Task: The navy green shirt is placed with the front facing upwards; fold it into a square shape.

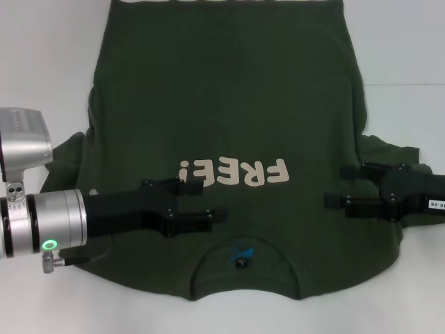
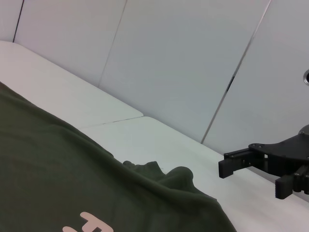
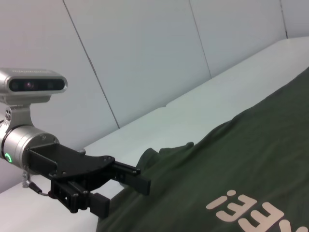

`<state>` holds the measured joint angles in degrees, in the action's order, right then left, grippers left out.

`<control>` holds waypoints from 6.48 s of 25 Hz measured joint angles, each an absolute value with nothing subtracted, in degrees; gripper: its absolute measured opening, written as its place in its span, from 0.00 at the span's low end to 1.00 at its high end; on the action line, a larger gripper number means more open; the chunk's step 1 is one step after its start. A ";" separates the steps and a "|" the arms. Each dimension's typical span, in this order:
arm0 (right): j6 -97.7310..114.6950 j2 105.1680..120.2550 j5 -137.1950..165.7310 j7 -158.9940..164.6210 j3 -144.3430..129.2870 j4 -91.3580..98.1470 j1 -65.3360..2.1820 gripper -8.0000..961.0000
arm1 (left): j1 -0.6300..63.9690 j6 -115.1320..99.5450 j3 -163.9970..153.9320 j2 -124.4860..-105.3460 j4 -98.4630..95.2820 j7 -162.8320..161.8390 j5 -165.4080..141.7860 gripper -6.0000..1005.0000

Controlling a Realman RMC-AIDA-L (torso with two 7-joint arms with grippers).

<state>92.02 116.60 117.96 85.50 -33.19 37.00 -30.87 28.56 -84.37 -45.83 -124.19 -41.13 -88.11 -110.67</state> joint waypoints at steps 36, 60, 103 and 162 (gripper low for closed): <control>91.89 117.83 114.46 85.57 -32.60 35.66 -30.81 0.94 | 23.75 -78.47 -31.39 -123.31 -42.30 -91.40 -111.41 0.84; 90.25 118.88 113.99 86.14 -32.61 34.19 -32.09 0.94 | 22.86 -57.58 -25.66 -123.42 -38.62 -92.23 -112.67 0.84; 90.69 118.90 113.23 86.13 -32.52 33.48 -31.31 0.93 | 23.99 -51.55 -29.96 -123.45 -40.03 -95.53 -117.27 0.32; 89.69 119.51 111.62 85.93 -32.95 29.85 -31.63 0.92 | 25.49 -73.44 -29.35 -121.02 -57.43 -105.31 -121.83 0.01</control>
<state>89.69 119.51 111.62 85.93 -32.95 29.85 -31.63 25.49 -73.44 -29.35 -121.02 -57.43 -105.31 -121.83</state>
